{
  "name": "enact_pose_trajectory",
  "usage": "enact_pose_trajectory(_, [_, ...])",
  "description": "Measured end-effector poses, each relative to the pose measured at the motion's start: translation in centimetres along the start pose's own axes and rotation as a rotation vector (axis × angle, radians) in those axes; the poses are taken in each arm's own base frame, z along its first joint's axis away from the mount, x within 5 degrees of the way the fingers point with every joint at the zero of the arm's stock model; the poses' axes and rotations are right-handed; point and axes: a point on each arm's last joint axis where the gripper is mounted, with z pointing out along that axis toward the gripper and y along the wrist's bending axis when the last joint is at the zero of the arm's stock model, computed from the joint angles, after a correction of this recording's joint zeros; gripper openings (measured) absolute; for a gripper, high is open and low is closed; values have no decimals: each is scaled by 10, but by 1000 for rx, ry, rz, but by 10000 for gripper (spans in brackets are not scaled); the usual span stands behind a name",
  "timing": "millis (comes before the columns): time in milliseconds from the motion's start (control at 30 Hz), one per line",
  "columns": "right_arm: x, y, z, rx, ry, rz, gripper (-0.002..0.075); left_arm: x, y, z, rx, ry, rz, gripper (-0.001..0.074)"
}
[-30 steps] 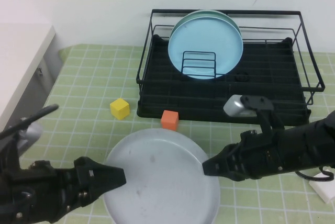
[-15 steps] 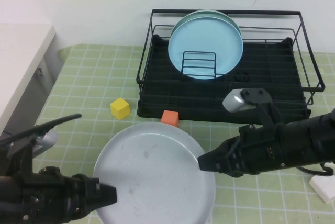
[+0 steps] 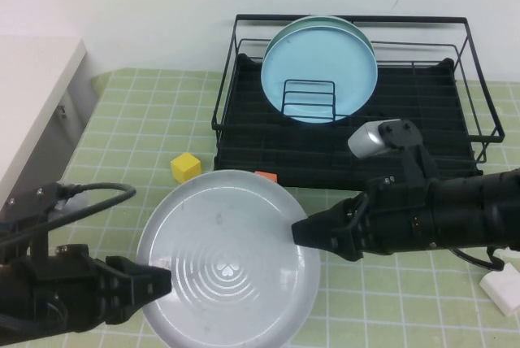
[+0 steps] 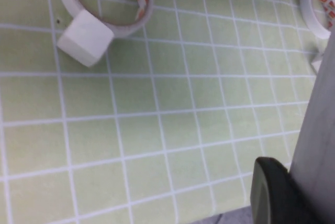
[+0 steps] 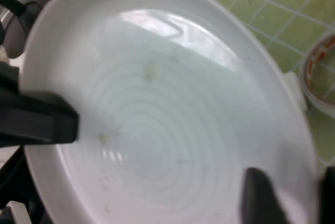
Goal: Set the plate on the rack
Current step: Hand over the plate, then place the plate on the rack
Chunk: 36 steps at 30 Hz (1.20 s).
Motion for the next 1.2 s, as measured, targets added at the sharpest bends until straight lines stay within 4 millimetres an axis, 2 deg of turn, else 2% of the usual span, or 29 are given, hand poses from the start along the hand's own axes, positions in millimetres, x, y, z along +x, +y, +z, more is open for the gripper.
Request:
enact_pose_trajectory(100, [-2,1,-1,-6,-12,-36,388,-2,2,0,-19,-16,42,71])
enact_pose_trajectory(167, [-6,4,-2,-8,-24,-64,448,-2,3,0,-29,-25,77,71])
enact_pose_trajectory(267, [-18,12,-10,-14,-69,-104,484,-3,3,0,-33,-27,140,71])
enact_pose_trajectory(400, [-42,33,-29,-31,-162,-182,488,-3,3,0,-34,-26,228,71])
enact_pose_trajectory(467, [-52,47,-43,-42,-202,-251,470,-5,1,-1,-32,-32,285,71])
enact_pose_trajectory(567, [-59,73,-73,-46,-241,-385,386,-18,-6,-5,-29,-68,437,71])
enact_pose_trajectory(733, [-45,103,-119,25,-156,-597,104,-50,-23,-19,-53,-180,707,71])
enact_pose_trajectory(800, [-36,108,-133,68,-90,-621,46,-64,-30,-26,-80,-245,779,71])
enact_pose_trajectory(900, [-19,110,-152,160,43,-592,17,-85,-38,-36,-142,-357,872,71])
enact_pose_trajectory(1033, [5,102,-179,361,235,-503,8,-112,-49,-48,-215,-495,991,71])
enact_pose_trajectory(1200, [37,83,-203,638,290,-396,6,-145,-56,-43,-263,-573,1178,71])
